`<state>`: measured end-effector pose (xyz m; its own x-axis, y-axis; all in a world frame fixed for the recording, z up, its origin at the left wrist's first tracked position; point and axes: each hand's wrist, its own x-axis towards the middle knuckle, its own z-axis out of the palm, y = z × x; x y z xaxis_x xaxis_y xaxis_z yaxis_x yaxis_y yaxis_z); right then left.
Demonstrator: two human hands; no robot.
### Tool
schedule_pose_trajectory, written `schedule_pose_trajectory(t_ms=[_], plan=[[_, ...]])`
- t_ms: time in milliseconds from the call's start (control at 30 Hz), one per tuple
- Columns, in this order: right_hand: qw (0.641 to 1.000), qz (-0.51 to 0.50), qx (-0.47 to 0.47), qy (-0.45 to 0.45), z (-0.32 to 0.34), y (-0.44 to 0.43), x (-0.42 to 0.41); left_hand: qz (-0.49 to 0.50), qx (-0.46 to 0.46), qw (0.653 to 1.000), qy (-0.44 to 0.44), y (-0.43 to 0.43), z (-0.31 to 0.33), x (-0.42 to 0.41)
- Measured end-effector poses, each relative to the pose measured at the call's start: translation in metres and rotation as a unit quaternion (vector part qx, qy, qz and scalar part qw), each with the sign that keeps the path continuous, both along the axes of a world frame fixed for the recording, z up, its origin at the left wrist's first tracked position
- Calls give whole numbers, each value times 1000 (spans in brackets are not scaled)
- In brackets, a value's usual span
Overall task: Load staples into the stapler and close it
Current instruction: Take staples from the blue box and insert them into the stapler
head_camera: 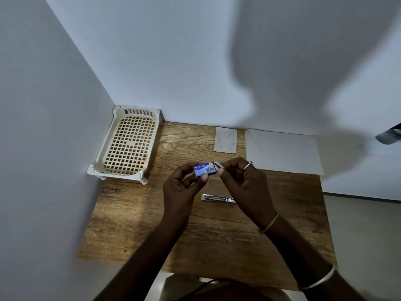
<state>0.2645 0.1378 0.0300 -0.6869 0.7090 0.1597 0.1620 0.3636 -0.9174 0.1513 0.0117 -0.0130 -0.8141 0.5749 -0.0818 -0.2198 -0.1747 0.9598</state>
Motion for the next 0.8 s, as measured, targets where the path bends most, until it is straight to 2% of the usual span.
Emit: schedule_pose_trajectory(t_ms=[133,267,400,567,800], plan=[[999,-2,-27,-21,-20,-1,-11,-8,-61,998,27,-10,-12,-5],[997,23,-38,-57,-46,-12,-22,19,-179,979,97,-33,-35,-3],[990,64,-31,-121,-77,-30,-33,51,-312,936,154,-61,-57,5],[972,145,-20,-185,-102,-53,-40,52,-434,882,175,-87,-76,15],[934,238,87,-253,-114,-71,-47,59,-532,827,173,-99,-86,32]])
